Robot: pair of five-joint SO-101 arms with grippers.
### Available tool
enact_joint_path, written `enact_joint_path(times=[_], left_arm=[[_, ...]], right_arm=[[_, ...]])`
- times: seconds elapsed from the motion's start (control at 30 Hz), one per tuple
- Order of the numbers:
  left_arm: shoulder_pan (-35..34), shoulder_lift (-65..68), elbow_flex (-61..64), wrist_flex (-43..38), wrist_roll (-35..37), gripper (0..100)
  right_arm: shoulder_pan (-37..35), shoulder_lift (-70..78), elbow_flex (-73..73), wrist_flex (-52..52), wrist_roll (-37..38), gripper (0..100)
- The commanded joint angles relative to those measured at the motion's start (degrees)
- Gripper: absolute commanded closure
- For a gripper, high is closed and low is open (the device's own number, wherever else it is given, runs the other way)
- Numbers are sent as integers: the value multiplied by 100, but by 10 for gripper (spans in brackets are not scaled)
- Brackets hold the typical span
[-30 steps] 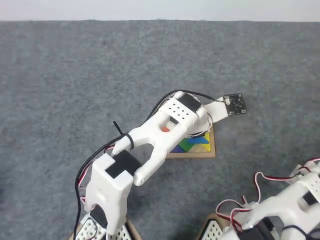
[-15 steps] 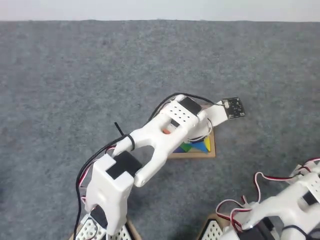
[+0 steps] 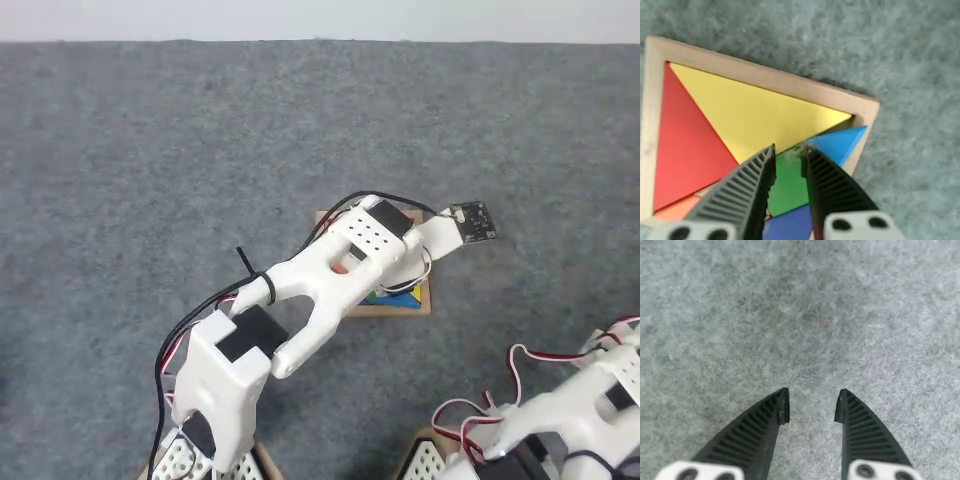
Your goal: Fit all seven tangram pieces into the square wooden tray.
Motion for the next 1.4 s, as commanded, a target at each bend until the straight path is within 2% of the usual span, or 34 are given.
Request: enact_joint_path(times=[0.0, 0.27, 0.83, 1.1, 1.37], left_arm=[[18, -114, -567, 53, 325, 910], [316, -114, -831, 325, 422, 910], [343, -70, 31, 281, 431, 910], [70, -105, 119, -176, 431, 910], [-79, -352, -198, -185, 448, 911]], right_arm=[[-66, -180, -264, 13, -62, 822], [-75, -180, -114, -163, -62, 822], [-224, -189, -123, -154, -53, 822], [-224, -189, -123, -145, -53, 822], [-224, -189, -123, -154, -53, 822]])
